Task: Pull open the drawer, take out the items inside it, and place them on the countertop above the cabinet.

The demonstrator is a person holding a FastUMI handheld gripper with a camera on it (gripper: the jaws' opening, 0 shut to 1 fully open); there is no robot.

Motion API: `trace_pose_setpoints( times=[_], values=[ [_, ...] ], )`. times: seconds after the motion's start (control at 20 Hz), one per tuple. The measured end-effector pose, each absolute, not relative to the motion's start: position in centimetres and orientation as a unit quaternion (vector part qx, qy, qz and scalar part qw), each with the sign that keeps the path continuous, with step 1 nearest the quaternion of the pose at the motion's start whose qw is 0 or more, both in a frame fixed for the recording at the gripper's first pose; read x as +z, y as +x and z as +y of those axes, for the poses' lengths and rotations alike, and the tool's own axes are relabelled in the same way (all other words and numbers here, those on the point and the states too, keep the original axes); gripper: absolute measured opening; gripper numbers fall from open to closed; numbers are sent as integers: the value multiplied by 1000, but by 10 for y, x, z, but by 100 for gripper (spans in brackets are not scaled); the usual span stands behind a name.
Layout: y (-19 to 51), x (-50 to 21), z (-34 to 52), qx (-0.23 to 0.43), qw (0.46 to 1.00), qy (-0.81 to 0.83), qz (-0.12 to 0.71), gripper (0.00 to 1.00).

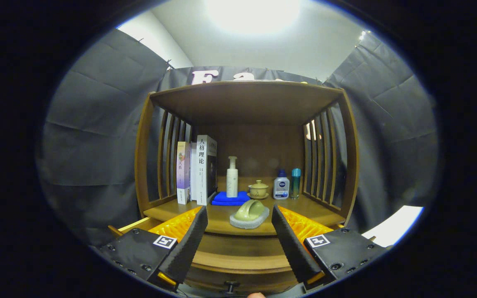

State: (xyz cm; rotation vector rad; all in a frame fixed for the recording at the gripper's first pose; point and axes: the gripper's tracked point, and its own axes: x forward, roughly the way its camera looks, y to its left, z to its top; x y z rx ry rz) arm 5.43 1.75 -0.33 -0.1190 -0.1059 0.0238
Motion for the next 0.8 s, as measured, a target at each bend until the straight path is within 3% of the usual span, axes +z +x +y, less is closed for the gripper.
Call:
trace_pose_setpoints(
  times=[0.8],
  values=[
    [11, -101, 20, 18, 998, -60, -18, 98]
  ],
)
